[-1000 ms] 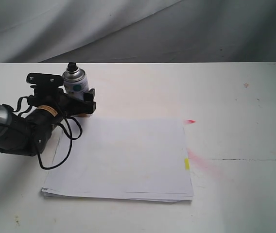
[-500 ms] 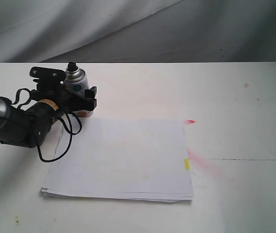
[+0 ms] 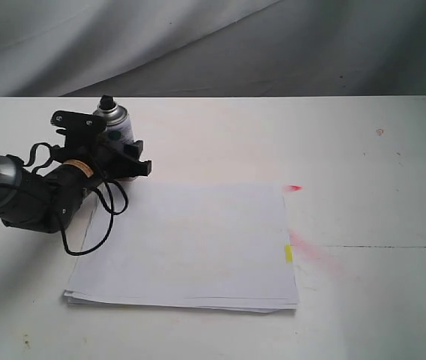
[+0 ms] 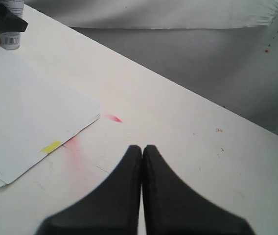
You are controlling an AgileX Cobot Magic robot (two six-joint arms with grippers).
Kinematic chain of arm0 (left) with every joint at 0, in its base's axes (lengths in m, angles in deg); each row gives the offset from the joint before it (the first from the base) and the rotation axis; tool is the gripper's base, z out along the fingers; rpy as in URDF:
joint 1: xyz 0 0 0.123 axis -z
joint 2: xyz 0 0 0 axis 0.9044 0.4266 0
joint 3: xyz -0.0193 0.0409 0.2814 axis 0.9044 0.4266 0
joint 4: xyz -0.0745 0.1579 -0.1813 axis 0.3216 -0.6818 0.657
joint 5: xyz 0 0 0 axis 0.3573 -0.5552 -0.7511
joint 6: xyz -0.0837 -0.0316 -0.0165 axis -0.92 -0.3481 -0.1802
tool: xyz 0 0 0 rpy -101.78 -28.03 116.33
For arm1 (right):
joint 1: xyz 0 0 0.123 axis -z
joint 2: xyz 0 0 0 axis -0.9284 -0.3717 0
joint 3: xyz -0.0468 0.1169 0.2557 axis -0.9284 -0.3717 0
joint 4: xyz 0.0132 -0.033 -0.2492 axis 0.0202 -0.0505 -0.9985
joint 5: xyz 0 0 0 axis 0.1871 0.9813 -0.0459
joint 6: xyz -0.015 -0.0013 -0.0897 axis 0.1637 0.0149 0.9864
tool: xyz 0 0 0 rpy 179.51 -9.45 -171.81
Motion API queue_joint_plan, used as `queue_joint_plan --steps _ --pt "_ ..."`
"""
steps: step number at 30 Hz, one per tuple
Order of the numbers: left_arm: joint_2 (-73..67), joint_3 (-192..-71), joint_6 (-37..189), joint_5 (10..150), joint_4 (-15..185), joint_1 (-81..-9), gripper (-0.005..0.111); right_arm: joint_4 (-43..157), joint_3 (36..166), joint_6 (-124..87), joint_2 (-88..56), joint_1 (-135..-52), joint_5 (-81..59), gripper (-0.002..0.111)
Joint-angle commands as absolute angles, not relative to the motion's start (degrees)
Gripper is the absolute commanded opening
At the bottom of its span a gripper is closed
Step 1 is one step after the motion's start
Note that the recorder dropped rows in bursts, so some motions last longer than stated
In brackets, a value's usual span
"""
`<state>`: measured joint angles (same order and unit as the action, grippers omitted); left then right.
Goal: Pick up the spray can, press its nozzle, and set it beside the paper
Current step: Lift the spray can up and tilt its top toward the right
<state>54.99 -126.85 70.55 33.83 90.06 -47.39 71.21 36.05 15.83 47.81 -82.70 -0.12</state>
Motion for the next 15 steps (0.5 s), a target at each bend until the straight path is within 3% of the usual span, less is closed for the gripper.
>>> queue_joint_plan --steps 1,5,6,11,15 --pt "55.0 -127.2 70.2 30.7 90.3 -47.5 0.038 71.5 35.9 15.8 48.2 -82.5 -0.3 0.000" --pt "55.0 -127.2 70.7 28.8 89.0 -47.5 0.003 71.5 35.9 15.8 48.2 -82.5 -0.3 0.000" --pt "54.8 -127.2 71.0 28.8 89.0 -47.5 0.000 71.5 35.9 15.8 48.2 -82.5 -0.3 0.000" --pt "50.7 -127.2 71.0 33.4 89.0 -47.5 0.000 71.5 35.9 15.8 48.2 -82.5 -0.3 0.000" --pt "41.3 -127.2 75.3 46.8 89.0 -47.5 0.000 71.5 35.9 15.8 48.2 -82.5 -0.3 0.000"
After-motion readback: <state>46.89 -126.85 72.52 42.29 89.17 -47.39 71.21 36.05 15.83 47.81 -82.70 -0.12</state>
